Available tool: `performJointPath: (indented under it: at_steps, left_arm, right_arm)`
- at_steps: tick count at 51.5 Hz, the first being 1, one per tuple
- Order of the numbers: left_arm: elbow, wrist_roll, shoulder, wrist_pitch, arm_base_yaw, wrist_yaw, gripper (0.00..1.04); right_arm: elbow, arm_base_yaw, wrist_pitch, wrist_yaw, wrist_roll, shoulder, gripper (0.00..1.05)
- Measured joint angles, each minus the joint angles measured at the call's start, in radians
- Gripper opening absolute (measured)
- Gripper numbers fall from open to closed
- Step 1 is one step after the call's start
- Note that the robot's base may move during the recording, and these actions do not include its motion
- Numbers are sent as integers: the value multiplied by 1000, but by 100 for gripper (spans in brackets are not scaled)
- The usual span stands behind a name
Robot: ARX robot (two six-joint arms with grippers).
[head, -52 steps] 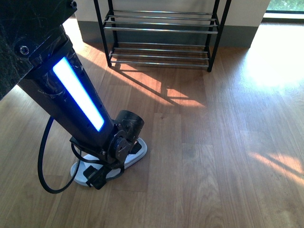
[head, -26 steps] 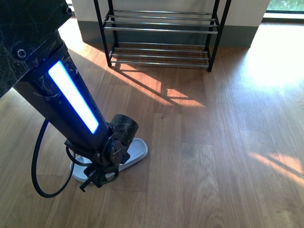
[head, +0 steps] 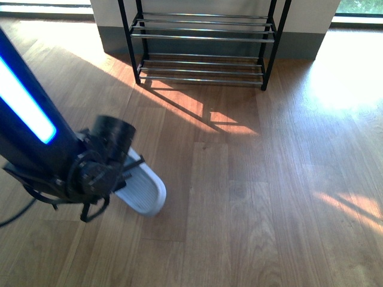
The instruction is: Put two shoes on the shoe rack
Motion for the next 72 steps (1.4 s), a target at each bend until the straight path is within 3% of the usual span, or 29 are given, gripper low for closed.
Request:
performJointPath:
  at_steps: [12, 27, 35, 41, 72]
  left_arm:
    - [-362, 447, -482, 220, 127, 81, 2]
    - [-671, 860, -984, 200, 280, 273, 2]
    - [-814, 1068, -1291, 95, 356, 395, 2]
    - [-848, 1112, -1392, 74, 381, 399, 2]
    - [-849, 1131, -1396, 73, 381, 408, 2]
  right_arm:
    - [0, 0, 0, 0, 0, 0, 1]
    - [0, 0, 0, 0, 0, 0, 1]
    - [0, 0, 0, 0, 0, 0, 1]
    - [0, 0, 0, 0, 0, 0, 1]
    - [0, -2, 0, 1, 0, 0, 1]
